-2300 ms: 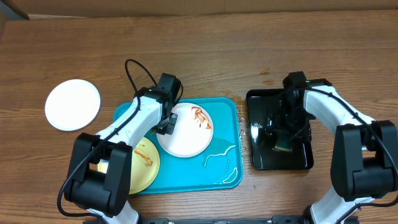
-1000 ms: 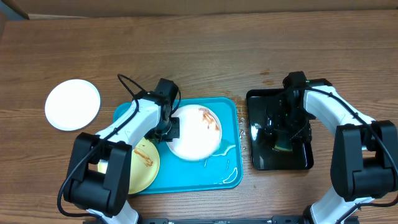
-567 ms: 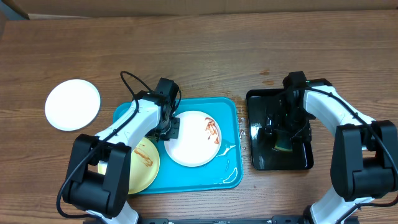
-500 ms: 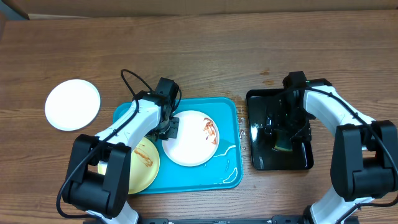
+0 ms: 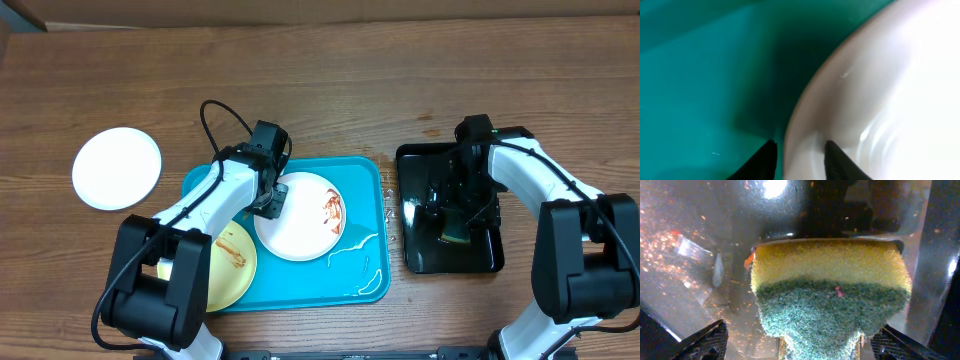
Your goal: Clean dirty plates on tray and stack at the side
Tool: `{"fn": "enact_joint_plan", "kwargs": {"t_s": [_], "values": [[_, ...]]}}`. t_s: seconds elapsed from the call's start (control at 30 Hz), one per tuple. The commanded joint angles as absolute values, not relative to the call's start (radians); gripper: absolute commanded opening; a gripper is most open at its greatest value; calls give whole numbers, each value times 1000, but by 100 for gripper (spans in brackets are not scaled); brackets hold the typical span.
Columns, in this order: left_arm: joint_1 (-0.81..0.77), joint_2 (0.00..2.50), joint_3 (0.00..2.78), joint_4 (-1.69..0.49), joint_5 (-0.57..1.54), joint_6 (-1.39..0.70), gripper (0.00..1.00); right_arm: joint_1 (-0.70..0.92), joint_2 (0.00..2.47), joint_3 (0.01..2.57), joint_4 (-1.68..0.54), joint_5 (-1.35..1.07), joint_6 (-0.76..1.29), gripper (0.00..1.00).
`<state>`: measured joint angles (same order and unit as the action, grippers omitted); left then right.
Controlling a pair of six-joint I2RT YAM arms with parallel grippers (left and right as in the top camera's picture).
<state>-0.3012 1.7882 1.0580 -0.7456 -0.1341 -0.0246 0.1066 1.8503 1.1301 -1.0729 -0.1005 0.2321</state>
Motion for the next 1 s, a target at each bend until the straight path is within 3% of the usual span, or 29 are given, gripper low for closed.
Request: {"fn": "enact_joint_plan", "kwargs": {"t_s": [0.0,0.17,0.3,0.43,0.53,0.63,0.8,0.97], "values": [[-302,1797,1047,-773,-47,-97,26,109,1831,1129,-1057,-107,233,91],[-302,1797,1047,-820,76,-168,23,109,1831,1118,-997,-107,233,84],[-302,1797,1047,-857,125,-241,23,109,1831,1118,-992,-107,232,84],[-302,1797,1046,-863,124,-322,29,109,1831,1118,-1000,-118,193,84],[-295,1797,1047,-837,123,-345,46,109,1831,1118,-1001,-136,155,84],[-283,1797,1047,-786,120,-342,48,109,1831,1118,-994,-135,155,83],[-278,1797,1046,-769,118,-341,24,109,1831,1118,-997,-136,156,83],[-291,1797,1046,-802,34,-445,18,109,1831,1118,-996,-136,156,83]]}}
